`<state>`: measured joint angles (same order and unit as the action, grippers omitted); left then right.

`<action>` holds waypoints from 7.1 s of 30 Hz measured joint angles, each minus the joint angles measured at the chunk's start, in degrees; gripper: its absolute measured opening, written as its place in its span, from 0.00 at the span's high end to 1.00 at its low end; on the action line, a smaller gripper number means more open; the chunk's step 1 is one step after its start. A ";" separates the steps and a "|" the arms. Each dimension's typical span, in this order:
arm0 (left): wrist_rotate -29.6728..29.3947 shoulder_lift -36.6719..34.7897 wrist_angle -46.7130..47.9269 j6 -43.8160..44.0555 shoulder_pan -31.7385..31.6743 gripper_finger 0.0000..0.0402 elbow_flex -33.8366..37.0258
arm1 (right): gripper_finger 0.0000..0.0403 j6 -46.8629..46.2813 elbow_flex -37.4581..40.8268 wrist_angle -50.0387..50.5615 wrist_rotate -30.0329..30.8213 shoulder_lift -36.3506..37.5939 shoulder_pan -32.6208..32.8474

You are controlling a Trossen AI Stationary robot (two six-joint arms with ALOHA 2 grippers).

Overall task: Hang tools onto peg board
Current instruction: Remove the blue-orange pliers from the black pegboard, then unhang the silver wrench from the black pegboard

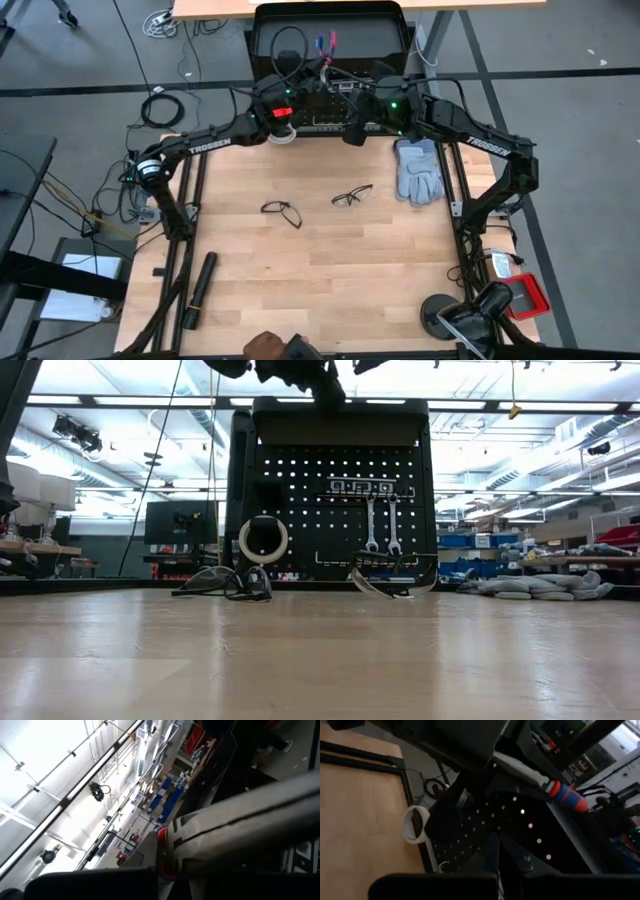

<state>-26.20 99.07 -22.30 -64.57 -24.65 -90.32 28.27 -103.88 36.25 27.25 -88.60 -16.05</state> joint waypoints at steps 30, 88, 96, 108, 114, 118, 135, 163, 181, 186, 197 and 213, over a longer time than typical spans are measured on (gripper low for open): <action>-5.78 -8.48 61.20 29.95 24.02 0.86 0.87 | 0.97 -17.22 36.93 -8.97 1.82 26.01 10.69; -4.22 -20.10 36.37 48.64 31.05 0.53 37.60 | 0.70 -16.71 59.68 -55.82 4.74 22.66 5.12; -12.75 -35.37 17.14 58.73 30.67 0.56 58.40 | 0.69 -16.06 59.99 -66.15 4.80 11.84 -1.08; -11.91 -34.57 -4.63 61.87 15.72 0.56 71.30 | 0.69 -18.02 52.97 -69.24 4.65 -1.30 -7.42; -10.42 -34.56 -17.79 62.47 11.73 0.56 74.05 | 0.69 -22.18 53.15 -71.07 4.64 -5.05 -9.87; -10.09 -33.86 -21.37 65.04 11.13 0.56 75.49 | 0.69 -20.77 57.84 -82.32 4.63 -7.62 -10.34; -14.91 -33.88 -21.55 66.53 10.04 0.56 75.56 | 0.48 -17.53 69.77 -102.29 3.47 -7.80 -13.03; -11.69 -33.86 -19.74 69.22 10.04 0.56 75.56 | 0.38 -31.32 57.78 -89.66 12.41 -16.09 -19.45; -11.71 -33.86 -20.11 67.81 10.03 0.56 75.55 | 0.40 -27.85 51.21 -89.39 18.14 -20.06 -20.28; -11.71 -33.86 -20.22 67.62 10.04 0.56 75.54 | 0.43 -28.34 51.23 -90.19 18.33 -20.06 -21.13; -11.71 -33.86 -20.26 67.60 10.02 0.56 75.54 | 0.47 -28.16 50.05 -88.15 19.04 -20.04 -21.46; -11.71 -33.86 -20.26 67.60 10.03 0.56 75.54 | 0.52 -30.18 49.86 -87.61 19.64 -20.04 -21.24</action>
<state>-37.91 65.21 -42.57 3.03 -14.62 -14.79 -1.91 -54.02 -51.36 46.89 -108.64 -37.30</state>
